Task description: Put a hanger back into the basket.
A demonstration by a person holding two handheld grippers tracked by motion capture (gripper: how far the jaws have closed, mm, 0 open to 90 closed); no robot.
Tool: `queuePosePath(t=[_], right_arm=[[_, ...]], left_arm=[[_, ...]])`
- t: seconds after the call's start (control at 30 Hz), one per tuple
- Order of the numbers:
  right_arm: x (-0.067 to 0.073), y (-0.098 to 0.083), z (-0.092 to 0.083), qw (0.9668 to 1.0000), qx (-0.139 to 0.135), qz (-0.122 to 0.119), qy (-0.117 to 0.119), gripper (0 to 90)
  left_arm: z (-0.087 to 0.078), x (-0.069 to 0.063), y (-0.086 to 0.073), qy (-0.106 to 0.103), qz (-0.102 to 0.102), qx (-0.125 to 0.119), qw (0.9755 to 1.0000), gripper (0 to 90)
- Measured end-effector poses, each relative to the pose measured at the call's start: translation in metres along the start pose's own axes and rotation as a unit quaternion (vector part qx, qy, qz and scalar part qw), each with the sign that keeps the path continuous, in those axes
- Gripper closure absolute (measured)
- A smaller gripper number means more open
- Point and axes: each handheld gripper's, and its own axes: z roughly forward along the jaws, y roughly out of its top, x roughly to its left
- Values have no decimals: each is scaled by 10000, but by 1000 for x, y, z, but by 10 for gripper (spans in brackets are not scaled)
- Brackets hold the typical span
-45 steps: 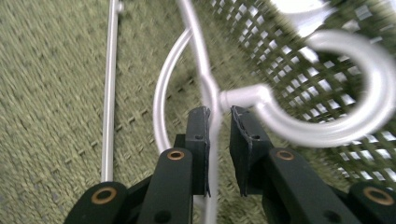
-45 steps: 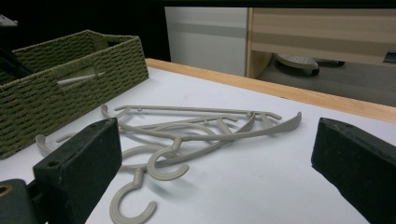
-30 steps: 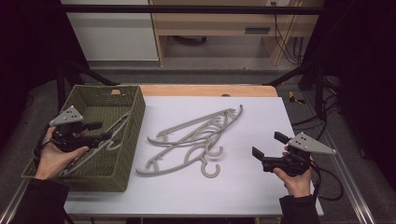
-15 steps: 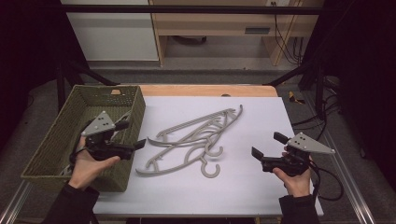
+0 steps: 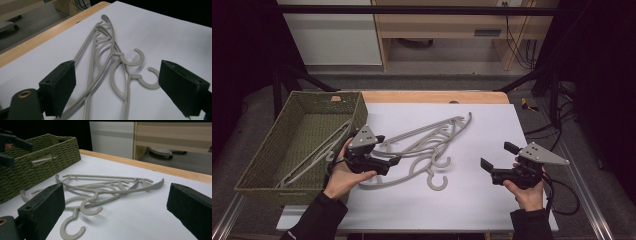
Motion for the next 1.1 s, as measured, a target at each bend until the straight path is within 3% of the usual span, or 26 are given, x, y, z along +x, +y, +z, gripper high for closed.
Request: queuePosePath(t=[0.17,0.3,0.47,0.7,0.93,1.03,1.1], right_arm=[[1,0,-1,10000,-19,-24,11,20],[1,0,-1,10000,-21,-27,13,20],[1,1,-2,10000,-30,-15,35,20],[0,1,-2,10000,-42,-45,54,20],[1,1,-1,10000,-29,-25,60,20],[0,1,-1,10000,-46,-34,70,20],[0,1,-2,10000,-46,-30,79,20]], left_arm=[[21,1,-1,26,-10,186,9998,169],[42,4,-4,39,10,486,9988,197],[67,4,-9,93,116,887,9959,232],[99,8,-16,-13,220,1323,9910,321],[125,12,-22,105,384,1570,9868,430],[132,17,-25,255,311,1517,9876,484],[134,20,-26,151,243,1512,9881,536]])
